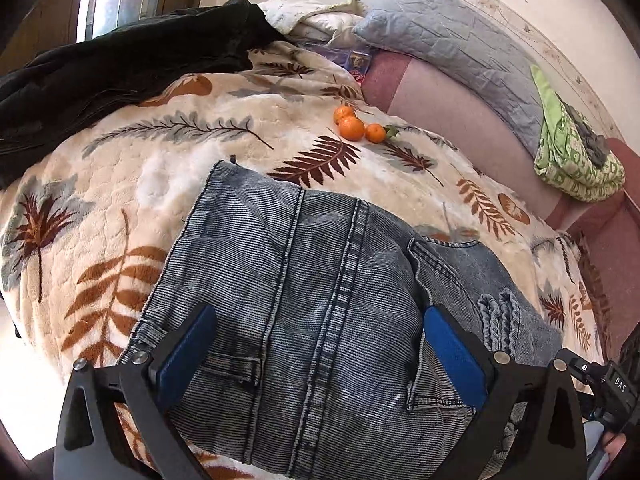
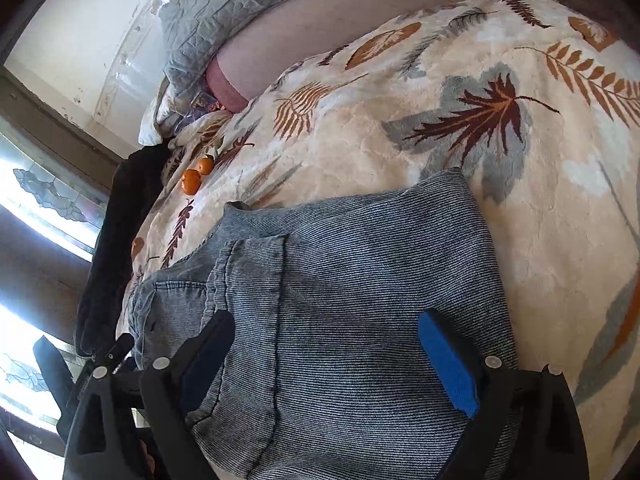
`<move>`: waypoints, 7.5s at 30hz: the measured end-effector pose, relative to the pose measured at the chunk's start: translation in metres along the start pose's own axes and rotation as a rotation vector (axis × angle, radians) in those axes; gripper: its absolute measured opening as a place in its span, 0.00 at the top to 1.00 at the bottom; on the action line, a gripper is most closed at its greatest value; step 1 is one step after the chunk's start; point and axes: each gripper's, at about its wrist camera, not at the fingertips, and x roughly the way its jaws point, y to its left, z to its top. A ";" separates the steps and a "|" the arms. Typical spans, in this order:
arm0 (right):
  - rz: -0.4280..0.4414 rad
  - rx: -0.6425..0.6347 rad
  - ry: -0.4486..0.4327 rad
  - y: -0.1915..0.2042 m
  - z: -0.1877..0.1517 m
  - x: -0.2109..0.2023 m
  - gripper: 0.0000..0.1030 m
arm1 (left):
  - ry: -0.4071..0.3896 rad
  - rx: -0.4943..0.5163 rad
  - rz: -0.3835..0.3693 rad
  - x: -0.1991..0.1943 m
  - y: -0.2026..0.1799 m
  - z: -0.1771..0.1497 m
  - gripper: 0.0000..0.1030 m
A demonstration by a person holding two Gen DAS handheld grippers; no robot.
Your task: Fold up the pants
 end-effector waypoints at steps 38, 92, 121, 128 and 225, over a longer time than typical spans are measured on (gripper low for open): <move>0.066 0.104 -0.027 -0.015 0.000 -0.017 0.05 | -0.001 0.034 0.018 0.000 -0.004 -0.002 0.00; 0.057 0.090 -0.029 -0.012 -0.001 -0.017 0.05 | 0.008 0.038 0.022 0.002 -0.006 -0.003 0.00; 0.132 0.019 -0.052 0.034 -0.018 -0.038 0.05 | -0.258 0.092 0.072 -0.052 0.010 0.001 0.00; 0.416 -0.058 0.160 0.118 -0.049 0.005 0.05 | -0.181 -0.068 0.057 -0.059 0.059 -0.008 0.00; 0.410 0.354 0.095 -0.066 -0.063 -0.053 0.18 | 0.127 0.328 -0.076 0.006 -0.124 -0.044 0.18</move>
